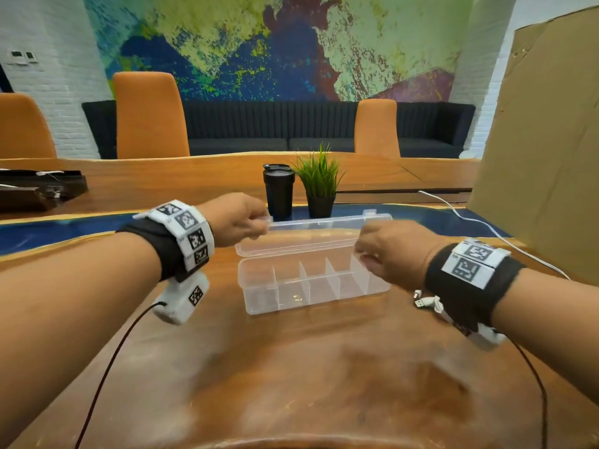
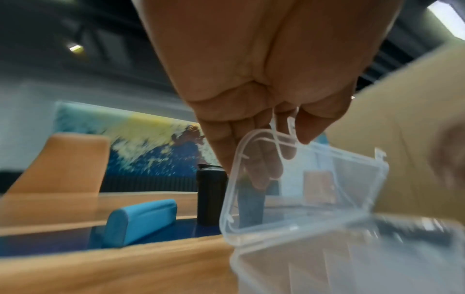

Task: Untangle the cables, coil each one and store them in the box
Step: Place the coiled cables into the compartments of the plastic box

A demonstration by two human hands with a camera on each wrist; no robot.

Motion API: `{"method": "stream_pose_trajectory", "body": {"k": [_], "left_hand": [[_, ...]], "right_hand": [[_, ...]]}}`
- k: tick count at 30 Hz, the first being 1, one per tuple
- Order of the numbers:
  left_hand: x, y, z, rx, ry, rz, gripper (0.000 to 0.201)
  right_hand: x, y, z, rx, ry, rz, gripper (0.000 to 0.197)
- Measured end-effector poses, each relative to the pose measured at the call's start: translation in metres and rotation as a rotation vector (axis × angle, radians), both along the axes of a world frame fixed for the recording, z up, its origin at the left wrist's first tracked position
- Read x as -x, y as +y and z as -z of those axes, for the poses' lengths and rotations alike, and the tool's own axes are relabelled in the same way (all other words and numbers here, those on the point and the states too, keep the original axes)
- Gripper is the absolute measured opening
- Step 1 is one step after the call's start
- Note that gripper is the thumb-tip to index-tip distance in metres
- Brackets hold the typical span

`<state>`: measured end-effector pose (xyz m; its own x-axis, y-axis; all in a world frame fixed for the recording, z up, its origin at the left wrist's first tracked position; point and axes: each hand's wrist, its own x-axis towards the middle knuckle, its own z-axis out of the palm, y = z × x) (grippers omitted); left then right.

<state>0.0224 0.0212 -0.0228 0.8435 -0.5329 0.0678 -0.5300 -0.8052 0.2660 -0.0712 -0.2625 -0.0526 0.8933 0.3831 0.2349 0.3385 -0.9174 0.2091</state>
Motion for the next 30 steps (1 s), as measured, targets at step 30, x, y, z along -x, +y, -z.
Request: {"method": "stream_pose_trajectory", "body": {"k": [30], "left_hand": [[-0.030, 0.048, 0.114, 1.532, 0.916, -0.432, 0.036]], "right_hand": [[-0.088, 0.016, 0.038, -0.148, 0.233, 0.223, 0.025]]}}
